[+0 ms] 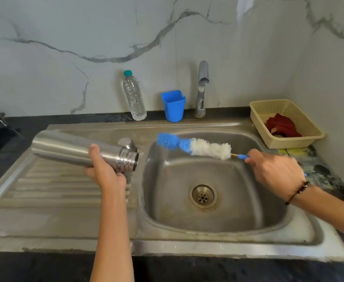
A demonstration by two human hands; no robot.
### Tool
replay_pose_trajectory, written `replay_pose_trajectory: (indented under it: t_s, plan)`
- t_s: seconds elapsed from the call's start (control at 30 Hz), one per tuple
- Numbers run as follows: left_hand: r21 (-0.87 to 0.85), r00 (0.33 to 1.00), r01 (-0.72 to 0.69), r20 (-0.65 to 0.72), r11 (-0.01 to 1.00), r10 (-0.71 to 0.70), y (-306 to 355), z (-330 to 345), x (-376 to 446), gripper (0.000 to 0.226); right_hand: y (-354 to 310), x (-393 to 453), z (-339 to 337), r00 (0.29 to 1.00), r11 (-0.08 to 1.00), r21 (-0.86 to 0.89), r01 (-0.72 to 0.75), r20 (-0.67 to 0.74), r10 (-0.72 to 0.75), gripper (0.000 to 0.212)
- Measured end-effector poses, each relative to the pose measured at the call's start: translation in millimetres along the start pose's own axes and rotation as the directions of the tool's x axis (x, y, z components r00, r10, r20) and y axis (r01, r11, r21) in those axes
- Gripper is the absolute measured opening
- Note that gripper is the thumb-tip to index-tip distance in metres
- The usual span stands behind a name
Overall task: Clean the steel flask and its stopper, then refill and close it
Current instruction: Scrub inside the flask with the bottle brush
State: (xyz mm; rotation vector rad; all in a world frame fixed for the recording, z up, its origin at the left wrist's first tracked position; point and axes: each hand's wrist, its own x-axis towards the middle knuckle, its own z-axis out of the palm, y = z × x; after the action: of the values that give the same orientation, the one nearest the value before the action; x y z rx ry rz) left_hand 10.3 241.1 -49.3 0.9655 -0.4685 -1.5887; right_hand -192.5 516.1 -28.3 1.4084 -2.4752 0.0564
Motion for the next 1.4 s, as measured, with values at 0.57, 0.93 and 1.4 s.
replay_pose_trajectory:
  t_s: [0.57, 0.93, 1.4]
  plan:
    - [0.173, 0.795, 0.375, 0.446, 0.911, -0.412, -33, 36, -47, 0.050, -89, 196, -103, 0.998, 0.889, -0.455, 0.049, 0.059, -0.025, 0.025]
    - [0.151, 0.736, 0.458, 0.488, 0.876, -0.469, -35, 29, -32, 0.093, -106, 271, -92, 0.973, 0.825, -0.546, 0.143, 0.231, -0.016, 0.028]
    - [0.169, 0.686, 0.477, 0.542, 0.863, -0.485, -37, 32, -24, 0.065, -79, 234, -120, 0.998, 0.860, -0.510, 0.038, 0.064, -0.006, 0.025]
